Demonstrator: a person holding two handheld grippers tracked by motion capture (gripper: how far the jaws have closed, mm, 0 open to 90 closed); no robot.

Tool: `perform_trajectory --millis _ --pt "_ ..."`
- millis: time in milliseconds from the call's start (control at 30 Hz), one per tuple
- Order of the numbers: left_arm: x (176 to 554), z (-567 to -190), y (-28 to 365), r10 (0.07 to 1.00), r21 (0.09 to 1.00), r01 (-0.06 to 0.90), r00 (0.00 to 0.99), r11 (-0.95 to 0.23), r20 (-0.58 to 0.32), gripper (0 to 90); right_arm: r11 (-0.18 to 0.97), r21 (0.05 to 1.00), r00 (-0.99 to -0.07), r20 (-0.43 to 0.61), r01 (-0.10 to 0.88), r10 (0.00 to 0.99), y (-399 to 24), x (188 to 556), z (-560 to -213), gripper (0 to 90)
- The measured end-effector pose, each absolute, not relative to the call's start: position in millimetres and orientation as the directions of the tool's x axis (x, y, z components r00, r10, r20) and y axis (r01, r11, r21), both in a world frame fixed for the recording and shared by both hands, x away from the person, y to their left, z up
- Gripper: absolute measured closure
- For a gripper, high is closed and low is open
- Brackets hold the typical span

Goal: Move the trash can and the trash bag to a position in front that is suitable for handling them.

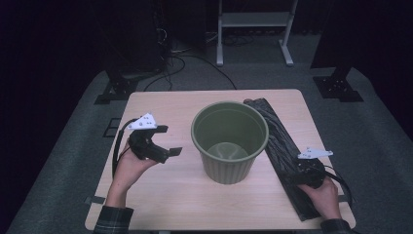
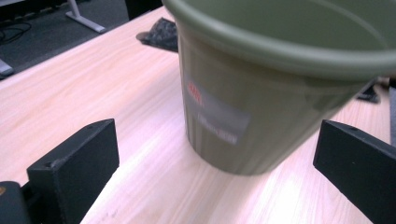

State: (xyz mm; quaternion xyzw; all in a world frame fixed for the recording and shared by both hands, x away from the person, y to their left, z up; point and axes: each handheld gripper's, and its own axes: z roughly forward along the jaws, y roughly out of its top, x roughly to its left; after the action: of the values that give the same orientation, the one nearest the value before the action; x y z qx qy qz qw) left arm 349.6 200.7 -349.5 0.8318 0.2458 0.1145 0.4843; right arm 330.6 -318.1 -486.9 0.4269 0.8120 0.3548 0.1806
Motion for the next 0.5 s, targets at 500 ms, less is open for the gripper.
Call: perform_trajectory --millis 500 --pt "329 -441 210 0.556 0.804 0.373 0.829 -0.464 -0.064 0.0 0.374 0.741 -0.552 -0.006 0.558 0.834 -318 330 -481 9.7"
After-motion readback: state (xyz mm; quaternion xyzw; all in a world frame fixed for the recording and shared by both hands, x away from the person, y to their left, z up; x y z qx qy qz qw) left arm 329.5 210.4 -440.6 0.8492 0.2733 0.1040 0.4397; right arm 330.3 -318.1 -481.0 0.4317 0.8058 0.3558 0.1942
